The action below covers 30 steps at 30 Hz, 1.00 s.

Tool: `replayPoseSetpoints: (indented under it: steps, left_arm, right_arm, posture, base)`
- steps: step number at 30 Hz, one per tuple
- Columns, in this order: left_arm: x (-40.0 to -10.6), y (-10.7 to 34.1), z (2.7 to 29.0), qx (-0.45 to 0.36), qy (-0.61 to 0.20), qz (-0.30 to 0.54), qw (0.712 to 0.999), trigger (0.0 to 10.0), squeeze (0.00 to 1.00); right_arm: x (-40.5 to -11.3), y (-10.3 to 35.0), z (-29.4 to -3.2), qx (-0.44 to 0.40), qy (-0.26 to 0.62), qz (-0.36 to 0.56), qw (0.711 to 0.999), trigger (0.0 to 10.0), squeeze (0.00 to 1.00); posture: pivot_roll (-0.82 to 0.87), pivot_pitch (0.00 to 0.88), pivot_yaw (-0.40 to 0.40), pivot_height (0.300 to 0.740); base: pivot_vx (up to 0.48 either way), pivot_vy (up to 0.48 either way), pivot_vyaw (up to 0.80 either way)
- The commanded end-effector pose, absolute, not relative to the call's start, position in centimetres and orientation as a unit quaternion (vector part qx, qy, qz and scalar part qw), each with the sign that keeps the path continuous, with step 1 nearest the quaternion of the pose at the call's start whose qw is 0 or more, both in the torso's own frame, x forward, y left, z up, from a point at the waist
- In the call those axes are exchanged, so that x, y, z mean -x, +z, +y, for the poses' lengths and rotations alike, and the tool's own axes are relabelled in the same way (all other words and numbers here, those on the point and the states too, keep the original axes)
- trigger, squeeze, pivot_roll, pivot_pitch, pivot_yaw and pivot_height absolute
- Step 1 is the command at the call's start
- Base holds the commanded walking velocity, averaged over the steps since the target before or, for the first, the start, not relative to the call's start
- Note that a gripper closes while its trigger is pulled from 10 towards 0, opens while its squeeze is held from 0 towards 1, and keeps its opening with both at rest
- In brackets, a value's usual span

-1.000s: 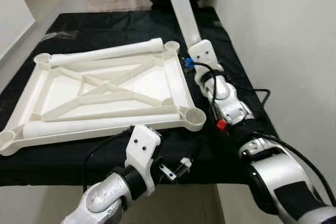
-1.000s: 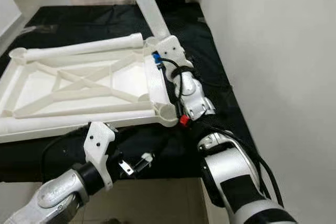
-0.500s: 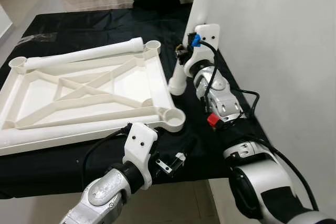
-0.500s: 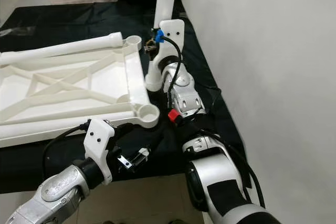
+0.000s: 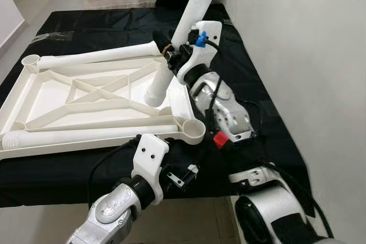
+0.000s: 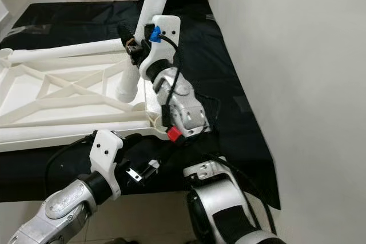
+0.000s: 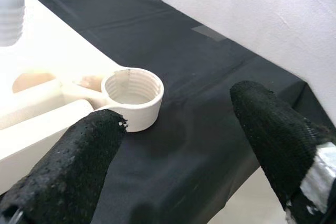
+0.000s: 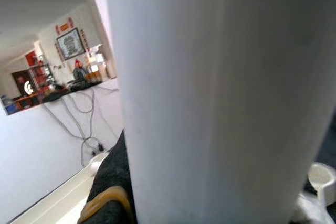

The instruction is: Building children table

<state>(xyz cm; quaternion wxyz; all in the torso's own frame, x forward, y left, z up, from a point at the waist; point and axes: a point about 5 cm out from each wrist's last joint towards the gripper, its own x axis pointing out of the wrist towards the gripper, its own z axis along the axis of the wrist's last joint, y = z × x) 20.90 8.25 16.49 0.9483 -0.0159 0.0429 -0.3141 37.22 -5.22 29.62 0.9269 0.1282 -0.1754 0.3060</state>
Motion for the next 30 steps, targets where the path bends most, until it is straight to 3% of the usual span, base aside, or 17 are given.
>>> replayPoseSetpoints:
  steps: [1,2,5,10,13,14,15,17,19,20,25,30]
  left_arm:
    - [-20.5,16.0,8.1,0.012,-0.315,0.050,0.948,10.0,0.00]
    - [-20.5,16.0,8.1,0.012,-0.315,0.050,0.948,10.0,0.00]
    - [-20.1,15.8,7.8,0.016,-0.318,0.053,0.947,10.0,0.00]
    - [-19.7,15.8,7.7,0.019,-0.321,0.054,0.946,10.0,0.00]
    - [-19.1,16.0,7.2,0.024,-0.328,0.056,0.943,10.0,0.00]
    - [-19.1,16.0,7.2,0.024,-0.328,0.056,0.943,10.0,0.00]
    - [-18.7,16.0,7.0,0.027,-0.333,0.059,0.941,10.0,0.00]
    - [-18.7,16.0,7.0,0.027,-0.333,0.059,0.941,10.0,0.00]
    - [-17.7,16.0,7.1,0.028,-0.333,0.066,0.940,10.0,0.00]
    - [-17.7,16.0,7.1,0.028,-0.333,0.066,0.940,10.0,0.00]
    - [-16.6,15.7,7.4,0.027,-0.317,0.075,0.945,10.0,0.00]
    - [-16.3,15.8,7.4,0.028,-0.315,0.076,0.946,10.0,0.00]
  right_arm:
    - [-38.0,31.7,-7.4,-0.131,0.340,-0.196,0.910,10.0,0.00]
    - [-38.0,31.7,-7.4,-0.131,0.340,-0.196,0.910,10.0,0.00]
    - [-39.0,33.2,-11.9,-0.092,0.412,-0.182,0.888,10.0,0.00]
    - [-39.0,33.3,-13.6,-0.073,0.444,-0.163,0.878,10.0,0.00]
    - [-38.2,31.9,-14.7,-0.036,0.547,-0.107,0.829,10.0,0.00]
    - [-38.2,31.9,-14.7,-0.036,0.547,-0.107,0.829,10.0,0.00]
    - [-37.9,31.3,-14.8,-0.018,0.580,-0.092,0.809,10.0,0.00]
    - [-37.9,31.3,-14.8,-0.018,0.580,-0.092,0.809,10.0,0.00]
    - [-37.4,31.1,-14.2,-0.012,0.634,-0.080,0.769,10.0,0.00]
    - [-37.4,31.1,-14.2,-0.012,0.634,-0.080,0.769,10.0,0.00]
    - [-36.9,31.4,-12.6,0.009,0.703,-0.071,0.708,10.0,0.00]
    - [-36.9,31.2,-11.8,0.045,0.721,-0.060,0.688,10.0,0.00]
  posture:
    - [0.08,0.140,-0.044,0.740]
    - [0.08,0.140,-0.044,0.740]
    - [0.09,0.135,-0.050,0.740]
    - [0.09,0.140,-0.050,0.740]
    - [0.11,0.156,-0.047,0.740]
    - [0.11,0.156,-0.047,0.740]
    - [0.12,0.163,-0.045,0.740]
    - [0.12,0.163,-0.045,0.740]
    - [0.14,0.193,-0.035,0.740]
    - [0.14,0.193,-0.035,0.740]
    - [0.15,0.209,-0.032,0.740]
    - [0.15,0.212,-0.029,0.740]
  base:
    - [0.000,0.000,0.00]
    - [0.000,0.000,0.00]
    - [0.000,0.000,0.00]
    - [0.000,0.000,0.00]
    - [0.000,0.000,0.00]
    - [0.000,0.000,0.00]
    - [0.000,0.000,0.00]
    - [0.000,0.000,0.00]
    - [0.000,0.000,0.00]
    - [0.000,0.000,0.00]
    - [0.000,0.000,0.00]
    - [0.000,0.000,0.00]
